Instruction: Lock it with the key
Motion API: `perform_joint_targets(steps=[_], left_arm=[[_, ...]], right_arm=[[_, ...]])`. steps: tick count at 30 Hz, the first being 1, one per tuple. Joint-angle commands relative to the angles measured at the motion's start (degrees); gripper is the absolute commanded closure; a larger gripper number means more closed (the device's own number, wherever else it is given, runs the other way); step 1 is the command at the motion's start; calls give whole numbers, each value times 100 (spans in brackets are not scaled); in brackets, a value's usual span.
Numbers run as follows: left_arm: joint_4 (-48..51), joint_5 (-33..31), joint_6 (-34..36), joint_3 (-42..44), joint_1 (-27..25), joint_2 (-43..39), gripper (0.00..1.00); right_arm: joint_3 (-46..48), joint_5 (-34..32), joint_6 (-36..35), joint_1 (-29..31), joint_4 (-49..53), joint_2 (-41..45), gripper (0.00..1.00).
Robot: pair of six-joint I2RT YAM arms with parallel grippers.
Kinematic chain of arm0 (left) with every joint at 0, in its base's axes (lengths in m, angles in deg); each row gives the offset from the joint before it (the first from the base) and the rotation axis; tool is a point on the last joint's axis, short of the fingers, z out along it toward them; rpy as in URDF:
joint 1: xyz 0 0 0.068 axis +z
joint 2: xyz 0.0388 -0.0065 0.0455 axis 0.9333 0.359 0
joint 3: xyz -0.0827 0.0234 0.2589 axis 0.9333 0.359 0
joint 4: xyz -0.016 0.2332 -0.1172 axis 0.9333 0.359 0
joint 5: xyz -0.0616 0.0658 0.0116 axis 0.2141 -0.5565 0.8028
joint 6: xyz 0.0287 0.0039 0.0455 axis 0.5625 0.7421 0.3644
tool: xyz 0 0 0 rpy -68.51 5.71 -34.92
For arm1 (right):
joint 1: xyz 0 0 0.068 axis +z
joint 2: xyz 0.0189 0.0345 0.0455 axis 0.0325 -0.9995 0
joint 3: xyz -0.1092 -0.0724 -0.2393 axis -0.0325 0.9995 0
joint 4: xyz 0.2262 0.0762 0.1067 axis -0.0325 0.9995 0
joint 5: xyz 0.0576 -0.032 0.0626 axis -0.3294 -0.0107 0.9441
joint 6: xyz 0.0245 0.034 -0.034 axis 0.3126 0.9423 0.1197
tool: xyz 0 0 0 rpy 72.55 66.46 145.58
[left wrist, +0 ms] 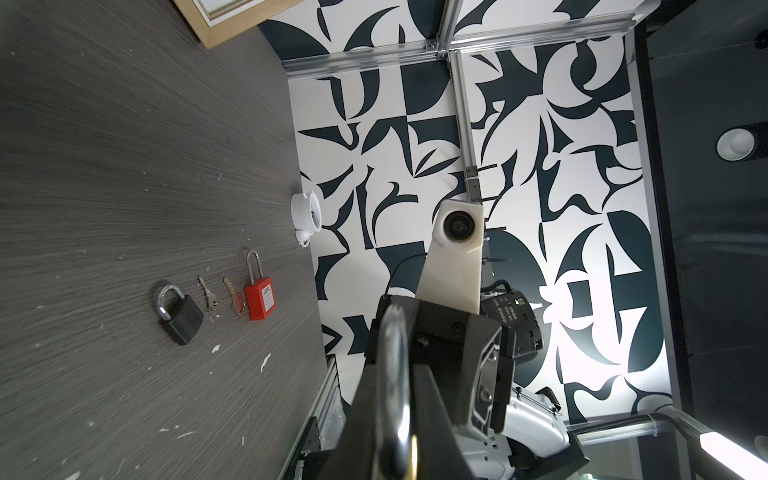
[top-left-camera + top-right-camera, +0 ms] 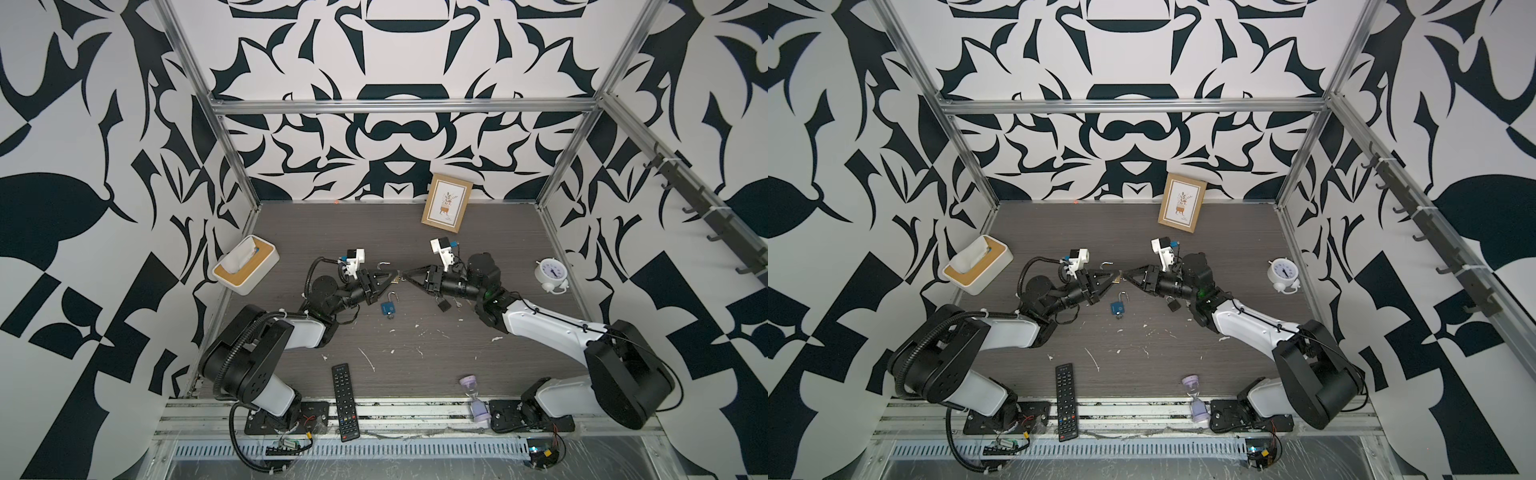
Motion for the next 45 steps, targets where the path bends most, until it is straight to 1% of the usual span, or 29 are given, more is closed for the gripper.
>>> perform_joint_targets(steps=[1, 8, 23, 30, 40, 45], left_arm=[[-456, 13, -92, -138, 20, -53, 100], [-458, 72, -133, -209, 20, -24, 100], [-458, 156, -158, -277, 8, 51, 100], [-468, 207, -146, -303, -55, 73, 100], [-461, 196, -105, -320, -85, 125, 100], [-463, 139, -95, -372, -102, 203, 100]], right_arm=[[-72, 121, 43, -14, -381, -11, 67], [-81, 127, 62, 4, -438, -113, 67], [-184, 228, 237, 145, -827, -358, 76], [-241, 254, 313, 150, -931, -432, 77], [-257, 267, 497, 197, -1197, -578, 80], [-275, 256, 764, 221, -1487, -670, 82]])
